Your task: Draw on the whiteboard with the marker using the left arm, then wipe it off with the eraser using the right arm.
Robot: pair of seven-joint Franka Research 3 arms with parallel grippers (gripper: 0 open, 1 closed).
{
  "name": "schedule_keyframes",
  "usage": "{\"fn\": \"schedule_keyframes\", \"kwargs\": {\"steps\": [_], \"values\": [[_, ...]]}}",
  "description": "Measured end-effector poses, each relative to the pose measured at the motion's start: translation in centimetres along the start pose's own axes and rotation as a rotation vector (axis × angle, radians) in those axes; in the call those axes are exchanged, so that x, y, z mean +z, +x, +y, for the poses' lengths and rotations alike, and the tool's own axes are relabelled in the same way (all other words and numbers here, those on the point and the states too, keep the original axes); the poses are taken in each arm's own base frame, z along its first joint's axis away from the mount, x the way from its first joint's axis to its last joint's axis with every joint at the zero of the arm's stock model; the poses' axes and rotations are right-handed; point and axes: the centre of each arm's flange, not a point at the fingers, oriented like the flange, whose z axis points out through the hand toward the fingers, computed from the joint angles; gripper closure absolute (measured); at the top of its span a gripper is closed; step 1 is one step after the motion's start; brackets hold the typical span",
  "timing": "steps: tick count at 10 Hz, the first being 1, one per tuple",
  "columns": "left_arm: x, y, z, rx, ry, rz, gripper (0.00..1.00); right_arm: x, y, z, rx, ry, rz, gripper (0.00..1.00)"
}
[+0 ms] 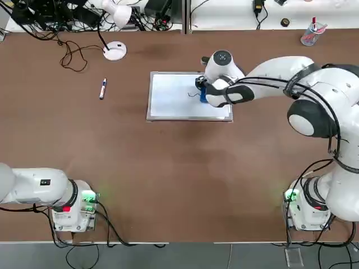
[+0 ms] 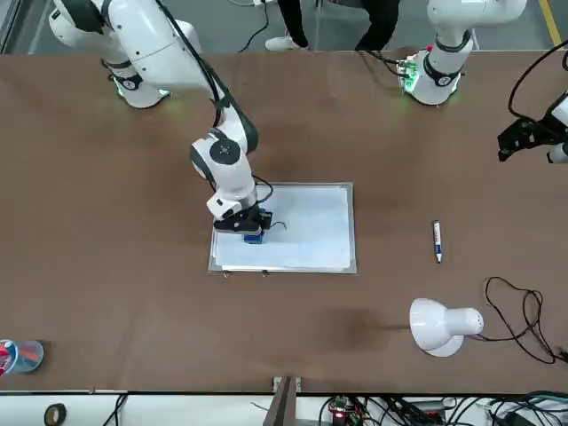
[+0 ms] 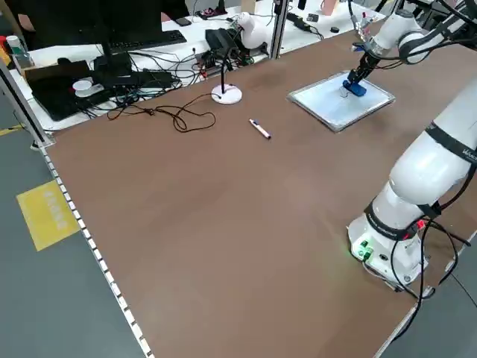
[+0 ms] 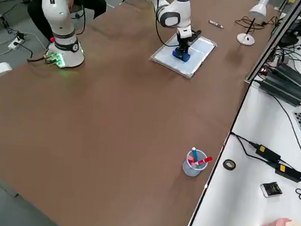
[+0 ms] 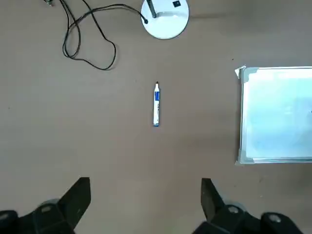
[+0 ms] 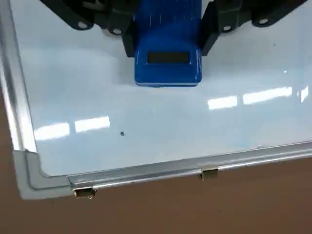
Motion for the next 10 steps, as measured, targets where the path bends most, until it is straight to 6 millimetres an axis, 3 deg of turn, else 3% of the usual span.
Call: {"fn": "schedule_keyframes", "kwargs": {"steps": [7, 10], "values": [[0.0, 0.0, -0.2, -0.004, 0.0, 0.0, 0.0, 0.0, -4.4, -7.1, 0.036, 0.062, 0.023, 0.44], [0.0, 0.0, -0.2, -0.004, 0.0, 0.001, 0.0, 0.0, -5.8, -8.9, 0.054, 0.078, 0.027, 0.44]]}}
